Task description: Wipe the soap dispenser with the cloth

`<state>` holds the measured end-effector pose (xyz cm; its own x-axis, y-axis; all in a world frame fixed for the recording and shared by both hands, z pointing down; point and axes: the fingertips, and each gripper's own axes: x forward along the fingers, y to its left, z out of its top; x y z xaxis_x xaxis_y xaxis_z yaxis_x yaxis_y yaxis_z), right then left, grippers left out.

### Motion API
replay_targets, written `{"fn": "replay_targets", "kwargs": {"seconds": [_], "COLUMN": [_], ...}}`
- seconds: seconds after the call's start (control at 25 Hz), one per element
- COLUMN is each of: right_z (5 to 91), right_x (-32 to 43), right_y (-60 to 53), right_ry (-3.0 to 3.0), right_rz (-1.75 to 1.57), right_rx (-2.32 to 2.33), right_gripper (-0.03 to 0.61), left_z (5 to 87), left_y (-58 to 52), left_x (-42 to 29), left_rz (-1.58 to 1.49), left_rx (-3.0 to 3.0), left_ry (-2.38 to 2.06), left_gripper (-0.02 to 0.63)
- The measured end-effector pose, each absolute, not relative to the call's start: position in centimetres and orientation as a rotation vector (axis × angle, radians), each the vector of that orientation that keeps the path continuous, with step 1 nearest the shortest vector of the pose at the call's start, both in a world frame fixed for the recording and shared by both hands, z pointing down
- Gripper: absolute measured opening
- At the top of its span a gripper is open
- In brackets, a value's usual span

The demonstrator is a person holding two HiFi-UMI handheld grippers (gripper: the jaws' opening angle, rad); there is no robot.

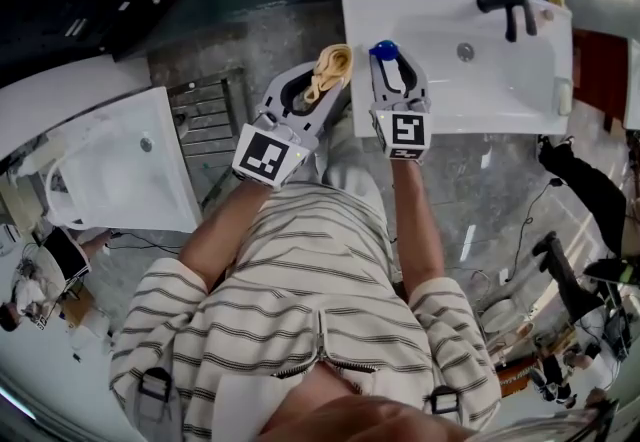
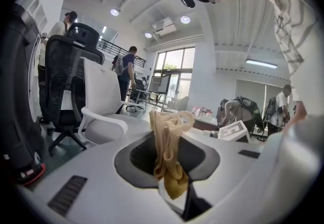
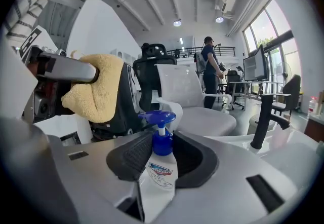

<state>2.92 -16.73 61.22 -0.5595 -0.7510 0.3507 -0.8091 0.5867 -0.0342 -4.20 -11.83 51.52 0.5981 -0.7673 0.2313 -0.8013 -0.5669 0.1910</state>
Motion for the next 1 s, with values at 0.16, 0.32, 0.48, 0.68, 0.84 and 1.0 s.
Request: {"fn": "replay_targets", "kwargs": {"seconds": [0.16, 0.32, 0.48, 0.68, 0.84, 1.0], "right_z": [61.3, 61.6, 61.5, 60.9, 58.6, 55.1], "right_x": [2.9, 3.0, 3.0, 3.2, 4.6, 5.4], "right_y": [-17.0, -17.1, -17.0, -16.3, -15.4, -15.0], "right_ry": [-2.514, -2.514, -2.538, -2.542, -2.547, -2.589], "right_rz": [0.251, 0.27, 0.306, 0.314, 0.302, 0.336], "right_rx": [1.277, 1.27, 1.257, 1.252, 1.307, 1.379], "right_gripper": [0.13, 0.14, 0.204, 0.225, 0.21, 0.16], "left_z": [51.7, 51.6, 51.6, 50.5, 48.7, 46.8], "left_y": [-11.7, -11.6, -11.6, -11.6, -11.4, -11.6], "left_x": [-4.2, -4.1, -4.0, -3.7, -3.3, -3.1], "left_rz": [0.184, 0.179, 0.179, 0.169, 0.157, 0.147], "left_rx": [2.553, 2.551, 2.56, 2.587, 2.611, 2.632], "left_ry": [-1.278, -1.268, -1.26, -1.258, -1.277, -1.309], "left_gripper": [0.087, 0.088, 0.088, 0.087, 0.087, 0.087]}}
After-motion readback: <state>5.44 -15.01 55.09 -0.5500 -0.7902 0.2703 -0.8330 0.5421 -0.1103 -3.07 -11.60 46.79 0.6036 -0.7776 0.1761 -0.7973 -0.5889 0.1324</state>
